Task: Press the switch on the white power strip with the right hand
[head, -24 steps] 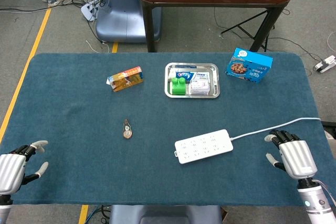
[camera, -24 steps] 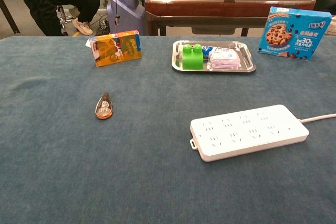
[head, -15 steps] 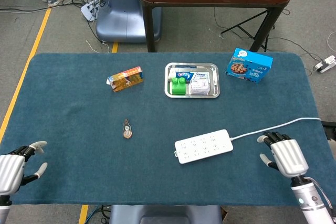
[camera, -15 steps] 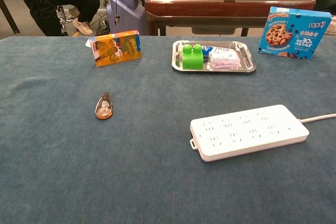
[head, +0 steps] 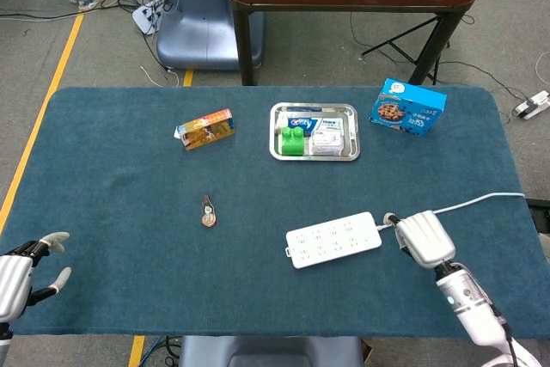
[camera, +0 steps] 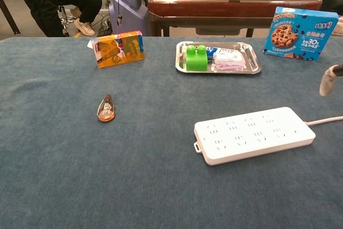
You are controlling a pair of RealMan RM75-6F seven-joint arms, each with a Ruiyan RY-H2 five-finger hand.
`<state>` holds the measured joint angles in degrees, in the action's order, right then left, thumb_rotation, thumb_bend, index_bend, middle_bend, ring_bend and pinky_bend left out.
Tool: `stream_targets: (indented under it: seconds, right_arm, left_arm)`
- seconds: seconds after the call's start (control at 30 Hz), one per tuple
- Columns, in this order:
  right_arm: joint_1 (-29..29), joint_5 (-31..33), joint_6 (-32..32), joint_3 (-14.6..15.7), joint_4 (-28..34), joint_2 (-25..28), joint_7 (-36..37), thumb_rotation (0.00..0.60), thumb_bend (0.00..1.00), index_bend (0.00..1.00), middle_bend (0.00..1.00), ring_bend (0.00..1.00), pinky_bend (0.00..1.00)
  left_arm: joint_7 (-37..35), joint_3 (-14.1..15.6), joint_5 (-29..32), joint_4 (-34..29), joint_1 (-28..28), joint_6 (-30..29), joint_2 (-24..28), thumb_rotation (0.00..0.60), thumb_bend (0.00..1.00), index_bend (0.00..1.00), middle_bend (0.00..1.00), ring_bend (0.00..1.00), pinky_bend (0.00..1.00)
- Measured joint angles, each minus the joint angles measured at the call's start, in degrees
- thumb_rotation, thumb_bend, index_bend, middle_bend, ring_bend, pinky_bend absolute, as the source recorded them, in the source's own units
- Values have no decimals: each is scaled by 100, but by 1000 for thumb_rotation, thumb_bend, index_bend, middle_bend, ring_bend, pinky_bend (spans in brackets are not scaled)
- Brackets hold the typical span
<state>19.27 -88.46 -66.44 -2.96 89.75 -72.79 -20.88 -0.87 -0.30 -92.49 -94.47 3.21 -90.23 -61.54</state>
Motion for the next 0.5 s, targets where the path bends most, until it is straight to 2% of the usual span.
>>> stream_targets:
  seconds: [0.07,0.17,0.5]
  right_arm:
    - [127,146,203,-43,57,-71,-246,600,942,403,992,1000,1000]
    - [269,353,415,-87,111,-186,-537,600,988,403,998,1000,1000]
    - [503,822,711,-105,14,-523,-899,600,1000,403,1000,1000,1000]
  left_arm:
    - [-7,1,2,4,-5,-1,6,600,312,370,463,457,595]
    - [-22,6,-5,2,-13,-12,12,600,312,370,464,457,595]
    - [-54,12,8,24,0,42,8,600,312,370,463,457,595]
